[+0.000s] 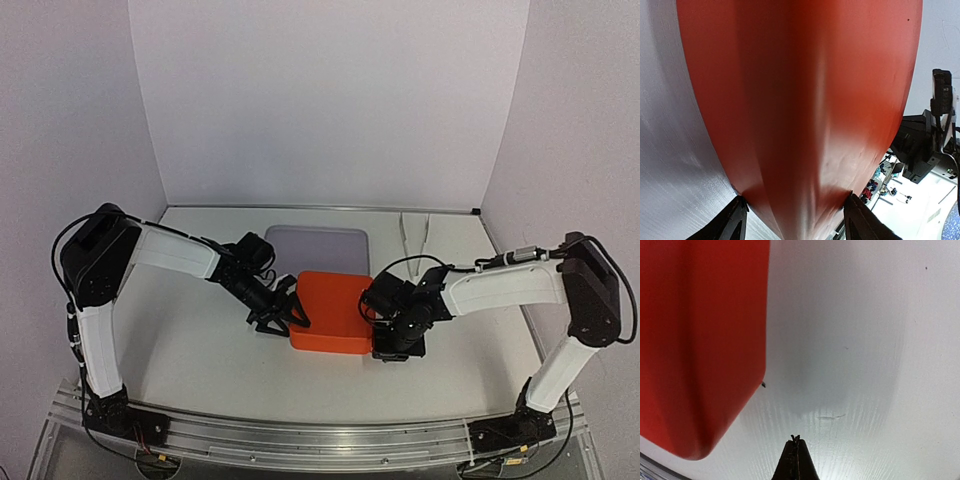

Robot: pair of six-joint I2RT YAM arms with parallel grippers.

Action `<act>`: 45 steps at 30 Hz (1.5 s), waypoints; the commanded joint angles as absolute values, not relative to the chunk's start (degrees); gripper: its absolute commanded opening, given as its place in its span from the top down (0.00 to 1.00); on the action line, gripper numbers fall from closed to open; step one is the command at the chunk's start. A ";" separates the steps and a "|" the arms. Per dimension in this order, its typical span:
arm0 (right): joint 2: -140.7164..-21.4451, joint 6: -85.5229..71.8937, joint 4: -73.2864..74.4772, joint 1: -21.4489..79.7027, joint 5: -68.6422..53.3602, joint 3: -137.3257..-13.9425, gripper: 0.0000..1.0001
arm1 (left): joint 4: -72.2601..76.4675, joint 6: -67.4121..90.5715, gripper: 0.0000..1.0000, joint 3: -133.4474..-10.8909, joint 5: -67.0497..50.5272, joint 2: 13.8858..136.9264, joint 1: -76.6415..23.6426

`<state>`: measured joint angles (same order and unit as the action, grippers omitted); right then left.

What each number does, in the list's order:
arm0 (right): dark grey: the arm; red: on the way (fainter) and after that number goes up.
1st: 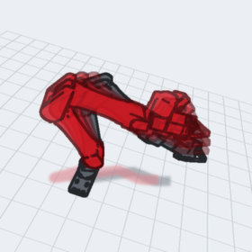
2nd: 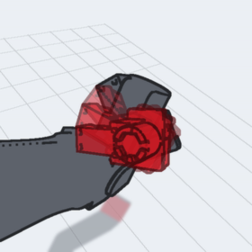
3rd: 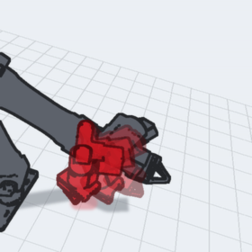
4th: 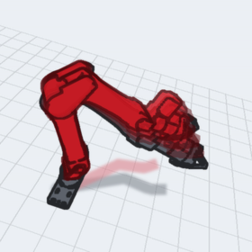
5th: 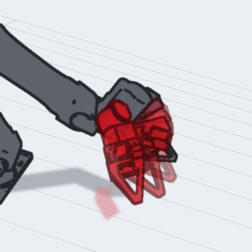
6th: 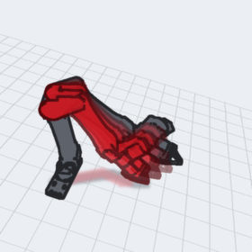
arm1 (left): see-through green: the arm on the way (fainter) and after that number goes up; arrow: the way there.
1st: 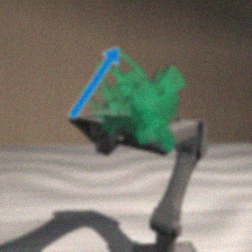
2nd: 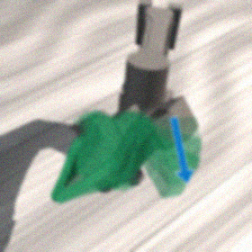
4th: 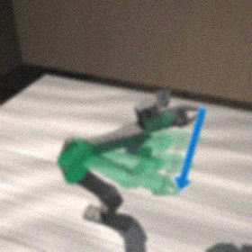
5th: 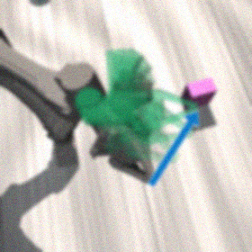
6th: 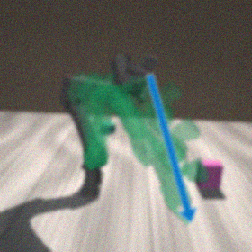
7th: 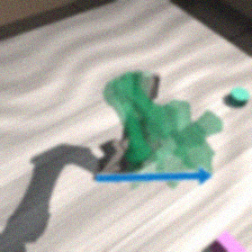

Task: Pack the chocolate

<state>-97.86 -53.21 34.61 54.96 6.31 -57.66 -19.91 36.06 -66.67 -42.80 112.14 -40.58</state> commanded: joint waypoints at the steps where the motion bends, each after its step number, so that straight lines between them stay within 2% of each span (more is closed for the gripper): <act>1: -91.84 -48.26 34.80 55.38 8.68 -65.07 1.00 | -26.03 35.84 0.36 -62.53 -29.76 114.64 -40.78; 7: -88.36 -43.01 34.97 55.28 12.45 -70.25 1.00 | -25.27 35.78 0.33 -63.74 -28.82 112.00 -40.78; 9: -88.04 -43.46 34.91 54.35 13.79 -70.86 0.95 | -25.48 35.96 0.30 -64.64 -27.42 109.75 -40.71; 10: -87.81 -43.96 34.91 53.79 14.28 -70.97 0.88 | -25.56 36.07 0.28 -65.08 -26.54 108.31 -40.69; 15: -87.10 -44.93 34.92 49.83 16.41 -70.61 0.28 | -29.10 36.48 0.02 -68.13 -17.94 100.91 -40.58; 17: -86.32 -44.97 34.90 47.47 15.91 -69.74 0.22 | -30.15 36.98 0.00 -68.92 -13.97 97.85 -40.02; 22: -87.63 -43.38 34.28 41.17 11.69 -68.74 0.19 | -27.74 37.75 0.00 -67.96 -14.51 93.71 -34.87; 28: -101.80 -36.74 33.08 38.64 2.79 -77.52 0.18 | -20.68 36.65 0.00 -69.05 -23.99 98.10 -31.82; 33: -112.29 -36.03 32.56 36.79 -3.88 -84.74 0.18 | -17.32 36.44 0.00 -71.28 -26.92 102.82 -31.82; 38: -117.15 -36.10 31.48 36.13 -9.35 -87.64 0.26 | -15.74 36.74 0.02 -72.09 -28.55 106.93 -32.17; 45: -120.88 -38.47 27.08 36.18 -18.53 -88.38 0.40 | -15.71 37.62 0.20 -72.03 -28.96 110.47 -33.51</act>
